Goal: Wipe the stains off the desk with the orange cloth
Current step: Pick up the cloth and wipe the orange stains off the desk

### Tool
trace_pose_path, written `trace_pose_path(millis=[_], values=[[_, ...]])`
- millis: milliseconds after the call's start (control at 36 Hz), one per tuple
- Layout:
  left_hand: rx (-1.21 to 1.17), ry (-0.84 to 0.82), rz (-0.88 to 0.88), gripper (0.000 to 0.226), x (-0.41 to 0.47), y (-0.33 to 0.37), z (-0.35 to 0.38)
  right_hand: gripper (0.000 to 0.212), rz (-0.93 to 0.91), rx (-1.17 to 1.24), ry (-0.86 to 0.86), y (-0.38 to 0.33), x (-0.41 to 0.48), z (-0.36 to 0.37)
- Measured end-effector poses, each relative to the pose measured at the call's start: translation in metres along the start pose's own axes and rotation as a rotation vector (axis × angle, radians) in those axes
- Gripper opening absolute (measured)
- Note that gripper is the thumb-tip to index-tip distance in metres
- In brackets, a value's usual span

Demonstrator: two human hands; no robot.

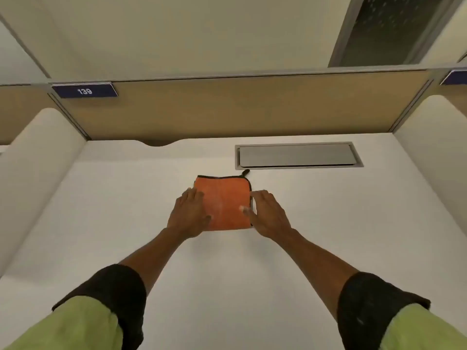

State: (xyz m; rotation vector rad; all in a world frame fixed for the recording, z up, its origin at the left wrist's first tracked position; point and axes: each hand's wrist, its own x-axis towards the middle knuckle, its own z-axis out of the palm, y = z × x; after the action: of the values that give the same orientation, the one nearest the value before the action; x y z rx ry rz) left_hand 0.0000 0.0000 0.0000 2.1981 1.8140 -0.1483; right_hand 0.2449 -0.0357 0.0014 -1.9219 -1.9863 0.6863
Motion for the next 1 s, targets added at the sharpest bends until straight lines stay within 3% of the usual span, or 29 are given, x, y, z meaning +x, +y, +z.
trace_pose_path(millis=[111, 278, 444, 639, 750, 917, 1000], values=[[-0.161, -0.022, -0.128, 0.073, 0.024, -0.012, 0.003, 0.054, 0.178, 0.062, -0.016, -0.007, 0.026, 0.014], [-0.43, 0.003, -0.331, 0.058, 0.054, -0.019, 0.013, 0.063, 0.446, 0.211, 0.034, -0.008, 0.067, 0.034], [-0.629, -0.001, -0.525, 0.044, 0.07, -0.027, 0.016, 0.063, 0.569, 0.267, 0.098, -0.011, 0.087, 0.054], [-0.814, -0.059, -0.579, 0.021, 0.074, -0.036, 0.018, 0.045, 0.628, 0.371, 0.101, -0.011, 0.091, 0.06], [-0.978, -0.061, -0.563, 0.011, 0.073, -0.043, 0.016, 0.058, 0.708, 0.639, 0.09, -0.004, 0.089, 0.048], [-1.142, -0.036, -0.471, 0.019, 0.064, -0.044, 0.009, 0.081, 0.629, 0.917, 0.14, 0.005, 0.064, 0.017], [-1.199, 0.034, -0.387, 0.041, 0.052, -0.032, 0.001, 0.077, 0.496, 0.962, 0.144, 0.013, 0.039, -0.003]])
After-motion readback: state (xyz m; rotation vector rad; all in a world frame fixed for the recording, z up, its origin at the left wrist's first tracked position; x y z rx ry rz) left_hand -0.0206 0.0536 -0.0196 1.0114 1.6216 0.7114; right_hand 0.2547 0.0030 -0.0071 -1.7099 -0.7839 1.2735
